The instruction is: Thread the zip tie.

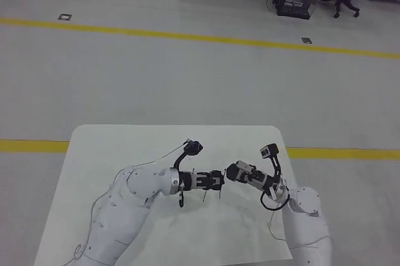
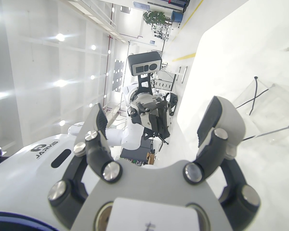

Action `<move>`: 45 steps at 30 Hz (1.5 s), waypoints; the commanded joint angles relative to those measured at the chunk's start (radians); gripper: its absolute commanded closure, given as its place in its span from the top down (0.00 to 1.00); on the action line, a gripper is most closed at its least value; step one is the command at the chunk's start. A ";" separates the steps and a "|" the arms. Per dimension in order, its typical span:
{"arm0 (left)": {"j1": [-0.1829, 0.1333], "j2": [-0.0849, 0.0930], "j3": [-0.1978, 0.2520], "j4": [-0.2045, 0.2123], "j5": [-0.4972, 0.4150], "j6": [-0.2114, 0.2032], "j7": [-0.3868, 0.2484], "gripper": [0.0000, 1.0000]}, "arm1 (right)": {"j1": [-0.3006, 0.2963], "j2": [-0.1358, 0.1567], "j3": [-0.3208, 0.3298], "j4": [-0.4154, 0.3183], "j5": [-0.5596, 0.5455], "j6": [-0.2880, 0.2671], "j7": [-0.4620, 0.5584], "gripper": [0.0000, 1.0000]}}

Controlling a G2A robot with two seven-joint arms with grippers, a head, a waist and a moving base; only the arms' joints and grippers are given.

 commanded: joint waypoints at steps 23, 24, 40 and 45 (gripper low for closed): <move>-0.031 0.057 0.048 0.017 -0.148 0.029 0.027 0.00 | 0.004 -0.038 0.019 -0.002 -0.004 0.000 0.089 0.36; -0.031 0.059 0.051 0.017 -0.149 0.030 0.030 0.00 | 0.005 -0.040 0.021 -0.002 -0.004 0.000 0.092 0.36; -0.045 0.091 0.096 0.012 -0.187 0.042 0.071 0.00 | -0.001 -0.063 0.046 -0.016 -0.038 0.000 0.113 0.04; -0.049 0.101 0.107 0.011 -0.197 0.047 0.084 0.00 | -0.002 -0.066 0.053 -0.020 -0.039 0.000 0.113 0.00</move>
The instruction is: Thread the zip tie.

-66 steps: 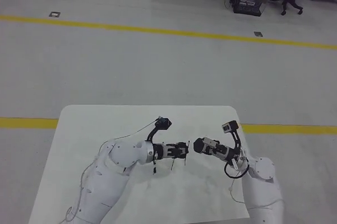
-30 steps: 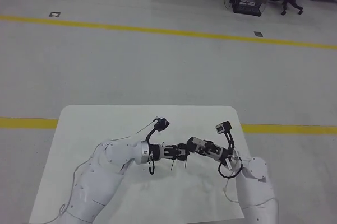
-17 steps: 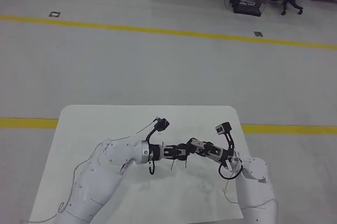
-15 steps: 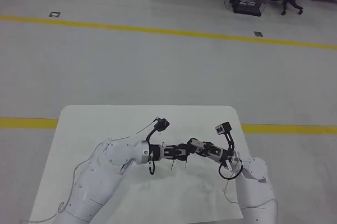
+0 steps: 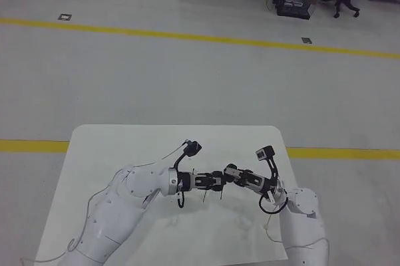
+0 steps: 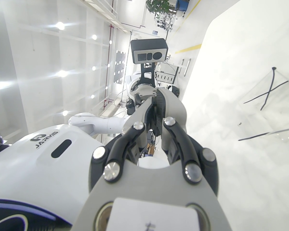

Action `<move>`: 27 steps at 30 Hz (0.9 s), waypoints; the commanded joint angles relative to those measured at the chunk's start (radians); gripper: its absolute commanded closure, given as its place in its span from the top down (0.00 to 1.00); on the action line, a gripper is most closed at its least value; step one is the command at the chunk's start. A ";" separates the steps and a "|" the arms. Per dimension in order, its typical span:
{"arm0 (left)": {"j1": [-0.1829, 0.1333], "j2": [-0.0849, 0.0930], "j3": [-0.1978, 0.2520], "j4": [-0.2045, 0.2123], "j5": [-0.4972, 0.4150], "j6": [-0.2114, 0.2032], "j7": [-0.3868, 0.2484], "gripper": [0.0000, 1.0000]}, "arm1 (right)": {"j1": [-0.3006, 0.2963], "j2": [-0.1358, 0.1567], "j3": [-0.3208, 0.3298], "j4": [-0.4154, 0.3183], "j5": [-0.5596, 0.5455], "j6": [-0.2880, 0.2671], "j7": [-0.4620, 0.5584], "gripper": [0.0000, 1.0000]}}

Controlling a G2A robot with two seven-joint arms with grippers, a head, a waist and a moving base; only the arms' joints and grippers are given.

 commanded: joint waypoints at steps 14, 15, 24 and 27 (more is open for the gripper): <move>-0.017 0.026 0.037 -0.013 -0.035 0.017 0.029 0.49 | -0.014 -0.014 0.026 -0.039 -0.012 0.000 0.000 0.00; -0.018 0.028 0.039 -0.015 -0.036 0.018 0.030 0.85 | -0.015 -0.015 0.029 -0.040 -0.014 0.000 0.000 0.00; -0.017 0.047 0.036 -0.040 -0.056 0.021 0.046 1.00 | -0.026 -0.027 0.055 -0.045 -0.035 0.000 -0.004 0.00; -0.014 0.053 0.036 -0.049 -0.071 0.022 0.052 1.00 | -0.030 -0.032 0.065 -0.052 -0.037 0.000 -0.016 0.00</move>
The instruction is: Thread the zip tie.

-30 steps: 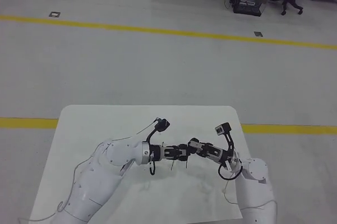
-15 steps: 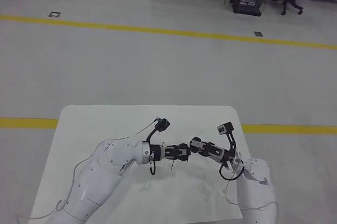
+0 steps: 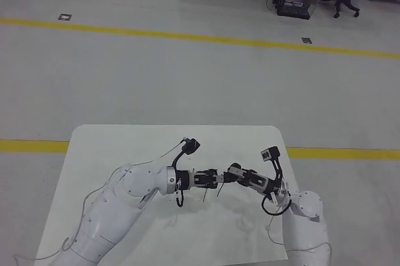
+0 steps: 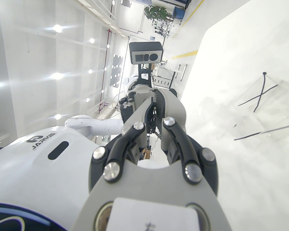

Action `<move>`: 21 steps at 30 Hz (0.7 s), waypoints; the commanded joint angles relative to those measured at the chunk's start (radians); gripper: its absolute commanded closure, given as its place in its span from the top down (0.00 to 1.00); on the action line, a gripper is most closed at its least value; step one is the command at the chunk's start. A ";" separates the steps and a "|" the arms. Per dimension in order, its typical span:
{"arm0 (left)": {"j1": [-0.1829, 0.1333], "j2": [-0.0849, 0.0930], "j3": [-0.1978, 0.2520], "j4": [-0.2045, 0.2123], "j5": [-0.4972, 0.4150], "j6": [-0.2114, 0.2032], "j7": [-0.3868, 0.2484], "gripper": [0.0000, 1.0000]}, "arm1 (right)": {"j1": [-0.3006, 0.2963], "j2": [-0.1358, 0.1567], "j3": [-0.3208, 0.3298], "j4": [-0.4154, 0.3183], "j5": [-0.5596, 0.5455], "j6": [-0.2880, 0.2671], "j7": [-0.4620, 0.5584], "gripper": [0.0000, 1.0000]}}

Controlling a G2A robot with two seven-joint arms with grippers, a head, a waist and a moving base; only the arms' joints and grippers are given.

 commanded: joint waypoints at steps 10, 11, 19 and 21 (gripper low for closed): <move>0.036 0.005 0.028 -0.036 -0.072 0.064 0.166 1.00 | -0.029 -0.029 0.014 -0.055 -0.029 0.000 -0.125 0.00; 0.036 0.005 0.028 -0.036 -0.072 0.064 0.166 1.00 | -0.031 -0.032 0.011 -0.059 -0.038 0.000 -0.130 0.00; 0.038 0.004 0.028 -0.036 -0.075 0.064 0.172 1.00 | -0.032 -0.032 0.010 -0.061 -0.044 0.000 -0.129 0.00; 0.047 0.004 0.034 -0.034 -0.096 0.058 0.206 1.00 | -0.032 -0.032 0.008 -0.063 -0.040 0.002 -0.146 0.00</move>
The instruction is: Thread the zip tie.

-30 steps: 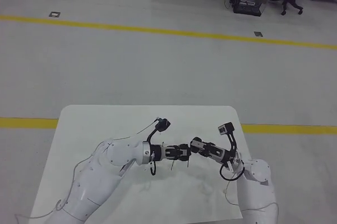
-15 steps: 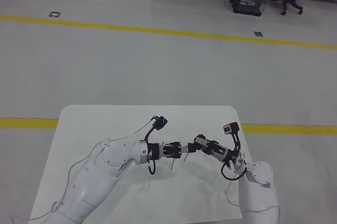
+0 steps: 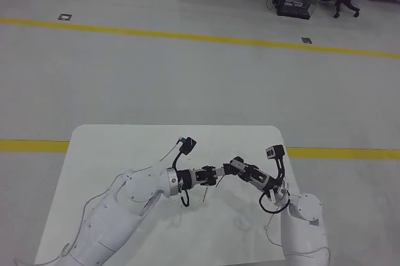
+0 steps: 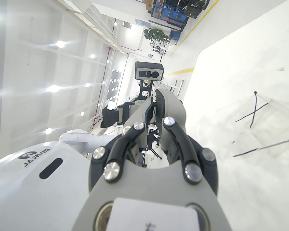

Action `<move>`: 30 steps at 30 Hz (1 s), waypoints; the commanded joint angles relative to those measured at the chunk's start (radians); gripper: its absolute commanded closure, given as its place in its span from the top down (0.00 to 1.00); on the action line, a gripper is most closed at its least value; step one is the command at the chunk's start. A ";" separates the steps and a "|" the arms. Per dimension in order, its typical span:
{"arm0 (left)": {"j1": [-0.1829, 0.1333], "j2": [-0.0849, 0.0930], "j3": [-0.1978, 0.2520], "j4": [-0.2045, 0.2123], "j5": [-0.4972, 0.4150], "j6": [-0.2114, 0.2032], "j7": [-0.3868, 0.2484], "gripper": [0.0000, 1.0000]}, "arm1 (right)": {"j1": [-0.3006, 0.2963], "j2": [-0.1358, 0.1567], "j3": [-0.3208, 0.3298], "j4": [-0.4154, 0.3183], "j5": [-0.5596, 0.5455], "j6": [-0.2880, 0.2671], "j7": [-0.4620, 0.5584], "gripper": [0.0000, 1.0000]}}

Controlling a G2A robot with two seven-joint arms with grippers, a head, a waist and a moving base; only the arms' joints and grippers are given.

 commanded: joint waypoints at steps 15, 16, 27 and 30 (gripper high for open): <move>0.017 -0.015 0.070 0.042 -0.106 -0.063 0.272 1.00 | -0.054 -0.007 -0.067 -0.039 -0.055 0.000 -0.377 0.00; 0.017 -0.015 0.070 0.042 -0.106 -0.063 0.272 1.00 | -0.055 -0.007 -0.071 -0.043 -0.057 0.000 -0.389 0.00; 0.023 -0.019 0.100 0.031 -0.096 -0.077 0.339 1.00 | -0.059 -0.007 -0.097 -0.052 -0.060 0.000 -0.450 0.00; 0.018 -0.024 0.124 0.042 -0.095 -0.084 0.379 1.00 | -0.062 -0.007 -0.115 -0.054 -0.053 0.000 -0.481 0.00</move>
